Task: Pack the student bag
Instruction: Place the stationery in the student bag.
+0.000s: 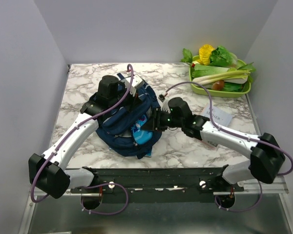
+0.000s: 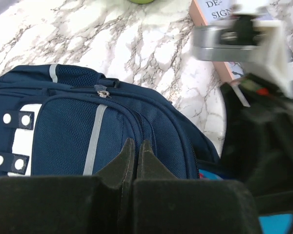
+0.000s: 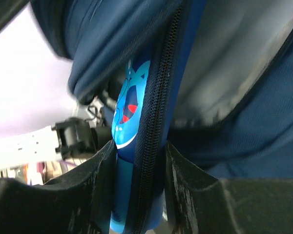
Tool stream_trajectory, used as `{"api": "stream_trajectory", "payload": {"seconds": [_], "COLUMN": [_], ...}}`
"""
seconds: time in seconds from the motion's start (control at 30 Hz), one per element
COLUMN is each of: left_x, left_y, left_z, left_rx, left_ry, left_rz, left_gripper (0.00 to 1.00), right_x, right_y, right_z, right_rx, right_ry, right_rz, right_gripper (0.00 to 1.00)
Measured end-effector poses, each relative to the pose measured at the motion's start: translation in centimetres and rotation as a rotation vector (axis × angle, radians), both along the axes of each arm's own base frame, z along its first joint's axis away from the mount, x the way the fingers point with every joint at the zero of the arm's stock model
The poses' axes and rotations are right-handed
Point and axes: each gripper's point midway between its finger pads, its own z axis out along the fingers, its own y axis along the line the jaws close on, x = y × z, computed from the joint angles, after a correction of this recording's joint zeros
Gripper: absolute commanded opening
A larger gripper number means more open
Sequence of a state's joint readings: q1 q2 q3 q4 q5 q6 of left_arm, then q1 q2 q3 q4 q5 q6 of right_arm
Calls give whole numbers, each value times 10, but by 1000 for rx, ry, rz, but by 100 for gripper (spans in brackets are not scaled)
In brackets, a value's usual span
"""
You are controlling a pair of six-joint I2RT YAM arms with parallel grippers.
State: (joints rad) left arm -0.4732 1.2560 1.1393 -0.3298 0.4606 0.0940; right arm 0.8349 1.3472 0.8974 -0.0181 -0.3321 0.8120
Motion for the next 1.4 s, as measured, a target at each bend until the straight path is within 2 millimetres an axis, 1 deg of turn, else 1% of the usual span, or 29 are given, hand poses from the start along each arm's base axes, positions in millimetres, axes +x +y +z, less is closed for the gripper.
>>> {"api": "stream_trajectory", "payload": {"seconds": [0.1, 0.17, 0.2, 0.23, 0.27, 0.33, 0.43, 0.5, 0.53, 0.6, 0.63, 0.67, 0.7, 0.73, 0.8, 0.83, 0.9, 0.93, 1.0, 1.03, 1.07, 1.1, 1.13, 1.17, 1.23, 1.3, 1.4], "left_x": [-2, -3, -2, -2, -1, 0, 7, 8, 8, 8, 7, 7, 7, 7, 7, 7, 7, 7, 8, 8, 8, 8, 9, 11, 18, 30, 55], "left_y": [0, 0, 0, 1, 2, 2, 7, 7, 6, 6, 5, 5, 5, 5, 5, 5, 4, 3, 1, 0, -1, -2, -3, -5, -10, -14, -23], "left_z": [6, 8, 9, 9, 8, 9, 13, 14, 14, 14, 13, 13, 12, 12, 12, 12, 10, 8, 6, 4, 4, 0, -1, -2, -1, 1, 6], "left_rx": [-17, -31, -37, -42, -48, -63, -83, -92, -96, -101, -103, -104, -106, -107, -108, -108, -108, -107, -107, -107, -108, -104, -102, -99, -95, -84, -81], "left_ry": [-8, -1, 4, 13, 25, 43, 43, 46, 49, 56, 62, 65, 69, 71, 75, 76, 83, 89, 97, 104, 107, 115, 120, 125, 135, 156, 180], "left_rz": [5, 13, 18, 30, 41, 59, 106, 115, 117, 119, 119, 120, 122, 122, 123, 123, 122, 120, 115, 112, 109, 107, 105, 103, 104, 120, 170], "left_gripper": [0, 0, 0, 0, 0, 0, 0, 0, 0, 0, 0, 0, 0, 0, 0, 0, 0, 0, 0, 0, 0, 0, 0, 0, 0, 0, 0], "right_x": [27, 47, 59, 62, 68, 85, 99, 103, 103, 97, 92, 89, 83, 78, 66, 58, 41, 30, 5, -10, -23, -32, -44, -52, -61, -59, -53], "right_y": [16, 27, 32, 33, 36, 42, 44, 40, 38, 28, 22, 17, 10, 5, -4, -7, -9, -6, 5, 13, 19, 24, 33, 41, 56, 64, 60], "right_z": [-7, -14, -21, -22, -25, -24, -22, -17, -14, -6, 0, 5, 13, 20, 31, 35, 42, 44, 47, 46, 43, 40, 39, 37, 33, 26, 7], "right_rx": [-15, -6, 1, 4, 10, 20, -2, -22, -26, -33, -30, -26, -22, -20, -18, -20, -29, -34, -42, -54, -69, -90, -114, -134, -175, -222, -309], "right_ry": [11, 0, -9, -10, -19, -65, -134, -189, -217, -266, -288, -304, -333, -358, -414, -440, -495, -521, -564, -587, -604, -614, -626, -631, -627, -614, -580], "right_rz": [-38, -81, -122, -131, -152, -199, -239, -256, -263, -272, -275, -278, -282, -283, -285, -275, -253, -230, -172, -132, -94, -70, -33, -6, 28, 25, -5], "right_gripper": [37, 46, 52, 71, 82, 100, 100, 100, 96, 91, 84, 80, 75, 61, 54, 55, 60, 68, 75, 78, 79, 79, 79, 79, 79, 79, 81]}}
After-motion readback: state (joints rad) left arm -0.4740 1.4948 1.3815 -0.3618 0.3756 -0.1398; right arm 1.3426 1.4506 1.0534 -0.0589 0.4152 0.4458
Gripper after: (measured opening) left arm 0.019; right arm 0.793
